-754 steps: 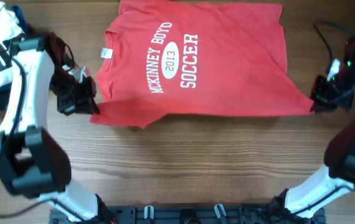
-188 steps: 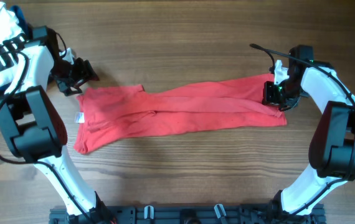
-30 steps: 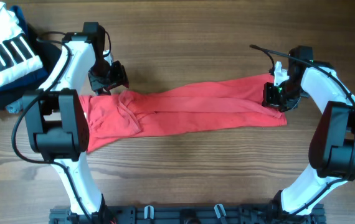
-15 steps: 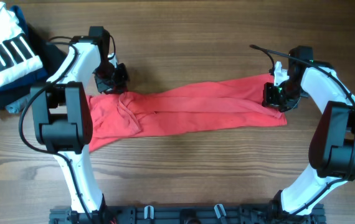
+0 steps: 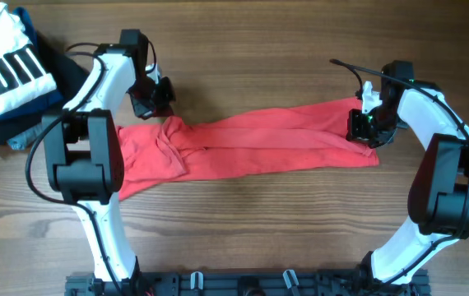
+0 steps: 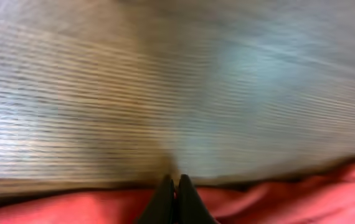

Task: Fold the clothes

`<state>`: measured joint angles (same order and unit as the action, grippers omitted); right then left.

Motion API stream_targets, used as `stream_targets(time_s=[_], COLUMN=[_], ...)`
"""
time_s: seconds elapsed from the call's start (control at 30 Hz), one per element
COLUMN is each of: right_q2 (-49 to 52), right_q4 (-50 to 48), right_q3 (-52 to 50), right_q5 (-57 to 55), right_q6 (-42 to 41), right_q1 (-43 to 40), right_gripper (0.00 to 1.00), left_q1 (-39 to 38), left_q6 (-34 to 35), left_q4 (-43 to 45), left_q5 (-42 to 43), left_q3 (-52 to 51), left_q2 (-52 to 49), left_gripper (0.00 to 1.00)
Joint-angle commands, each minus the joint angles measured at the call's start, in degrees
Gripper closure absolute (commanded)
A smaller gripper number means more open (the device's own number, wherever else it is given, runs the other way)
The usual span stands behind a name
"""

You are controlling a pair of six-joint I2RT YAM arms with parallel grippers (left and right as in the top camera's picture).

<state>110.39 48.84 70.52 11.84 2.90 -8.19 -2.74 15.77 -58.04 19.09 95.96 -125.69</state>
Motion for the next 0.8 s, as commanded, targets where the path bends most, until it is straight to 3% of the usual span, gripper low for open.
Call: stream_targets(time_s=[0.0, 0.23, 0.4, 0.77], right_q2=[0.9, 0.9, 0.9, 0.9], right_q4=[0.2, 0.2, 0.2, 0.2], right_q3=[-0.5, -0.5, -0.5, -0.5], right_q5=[1.1, 1.1, 1.1, 1.1], right_q6=[-0.3, -0.3, -0.3, -0.3], right_q1=[0.1, 0.1, 0.1, 0.1], right_gripper=[0.89, 0.89, 0.89, 0.89], left_q1=[-0.3, -3.1, -6.7, -12.9], left_q6=[-0.8, -3.6, -3.6, -3.5], left_q4=[1.2, 3.4, 4.7, -0.1], left_q5=[7.8, 18.7, 19.4, 7.1], left_q3=[1.8, 1.8, 1.8, 1.8], left_q2=[5.1, 5.9, 5.9, 5.9], left_gripper=[0.96, 0.96, 0.96, 0.96])
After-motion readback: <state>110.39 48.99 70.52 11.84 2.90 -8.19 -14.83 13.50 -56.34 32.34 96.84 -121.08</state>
